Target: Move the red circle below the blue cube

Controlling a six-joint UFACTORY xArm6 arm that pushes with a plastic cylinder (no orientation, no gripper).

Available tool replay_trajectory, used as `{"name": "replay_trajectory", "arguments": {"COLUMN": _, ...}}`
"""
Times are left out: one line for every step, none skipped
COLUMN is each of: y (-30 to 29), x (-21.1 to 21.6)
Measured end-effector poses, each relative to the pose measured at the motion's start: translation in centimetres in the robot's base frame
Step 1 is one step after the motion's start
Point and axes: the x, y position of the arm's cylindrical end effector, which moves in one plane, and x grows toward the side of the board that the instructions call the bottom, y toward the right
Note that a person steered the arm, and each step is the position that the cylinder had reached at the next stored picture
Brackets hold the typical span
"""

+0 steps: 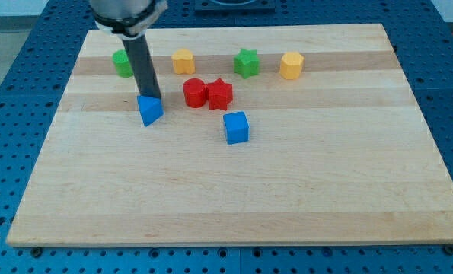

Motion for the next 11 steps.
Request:
{"name": "replay_trajectory", "arguments": {"y": 0.0, "x": 0.0}}
{"name": "replay_trajectory", "arguments": {"y": 0.0, "x": -1.0}}
{"name": "replay_trajectory", "arguments": {"y": 0.2, "x": -1.8}}
{"name": "replay_trajectory", "arguments": {"y": 0.9, "x": -1.8}}
{"name": "replay_trajectory", "arguments": {"y": 2.5, "x": -1.8}}
{"name": "replay_trajectory", "arguments": {"y": 2.5, "x": -1.8}}
{"name": "replay_trajectory", "arguments": {"y": 4.1, "x": -1.3}}
{"name": "replay_trajectory", "arguments": {"y": 6.1, "x": -0.7}}
{"name": "replay_trajectory", "arguments": {"y": 6.1, "x": -0.7}}
{"name": "replay_trajectory", "arguments": {"y": 6.1, "x": -0.7}}
{"name": "replay_trajectory", "arguments": {"y": 5.9, "x": -1.8}}
